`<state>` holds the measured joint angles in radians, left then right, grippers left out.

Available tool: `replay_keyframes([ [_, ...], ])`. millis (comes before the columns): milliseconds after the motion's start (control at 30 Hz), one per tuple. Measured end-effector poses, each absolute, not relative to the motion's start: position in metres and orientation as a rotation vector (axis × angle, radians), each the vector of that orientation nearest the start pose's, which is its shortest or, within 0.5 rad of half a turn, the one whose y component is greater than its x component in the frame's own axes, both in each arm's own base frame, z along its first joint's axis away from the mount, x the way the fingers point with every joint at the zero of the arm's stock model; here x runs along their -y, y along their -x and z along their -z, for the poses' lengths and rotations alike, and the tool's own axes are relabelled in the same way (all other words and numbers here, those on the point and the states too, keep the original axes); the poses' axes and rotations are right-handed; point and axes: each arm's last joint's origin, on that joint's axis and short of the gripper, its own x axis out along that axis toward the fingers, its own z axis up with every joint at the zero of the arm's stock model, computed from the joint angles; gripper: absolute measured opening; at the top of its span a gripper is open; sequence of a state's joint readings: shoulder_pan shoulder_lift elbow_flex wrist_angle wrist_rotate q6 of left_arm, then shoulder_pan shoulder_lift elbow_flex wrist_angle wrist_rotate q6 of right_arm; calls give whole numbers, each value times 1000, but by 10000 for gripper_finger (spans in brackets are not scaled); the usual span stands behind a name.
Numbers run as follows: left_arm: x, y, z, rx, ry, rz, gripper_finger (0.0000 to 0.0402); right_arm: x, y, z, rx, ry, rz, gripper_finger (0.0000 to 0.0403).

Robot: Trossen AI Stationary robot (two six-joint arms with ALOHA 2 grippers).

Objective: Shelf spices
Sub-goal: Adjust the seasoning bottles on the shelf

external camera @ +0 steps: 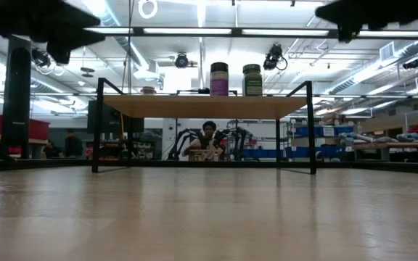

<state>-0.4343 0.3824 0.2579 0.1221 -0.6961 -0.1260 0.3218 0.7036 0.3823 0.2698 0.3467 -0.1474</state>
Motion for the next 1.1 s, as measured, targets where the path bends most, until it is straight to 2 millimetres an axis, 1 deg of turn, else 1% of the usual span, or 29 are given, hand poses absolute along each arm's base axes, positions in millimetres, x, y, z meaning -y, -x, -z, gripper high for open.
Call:
replay_keyframes([
  [100,32,-114,-214,26,132,-262,202,-40,-161,-219,-13,144,-13,0],
  [200,32,-114,-204,65,118,-262,202,-35,-161,-201,6,94,-23,0],
  [267,32,-114,-201,87,107,-263,202,-30,-162,-197,10,77,-17,0],
  [333,31,-114,-200,92,108,-274,202,-27,-165,-198,14,69,-11,0],
  [433,31,-114,-201,97,112,-299,202,-21,-173,-209,30,73,35,0],
  [567,29,-113,-205,137,141,-321,202,-13,-191,-237,14,132,96,0],
  [767,28,-115,-216,155,178,-331,202,4,-224,-295,-157,233,166,0],
  [967,30,-121,-223,117,175,-330,202,27,-250,-368,-287,329,165,1],
  [1033,32,-123,-223,89,163,-331,202,37,-257,-392,-319,348,166,6],
  [1100,33,-126,-224,74,154,-331,202,48,-265,-413,-360,355,170,20],
])
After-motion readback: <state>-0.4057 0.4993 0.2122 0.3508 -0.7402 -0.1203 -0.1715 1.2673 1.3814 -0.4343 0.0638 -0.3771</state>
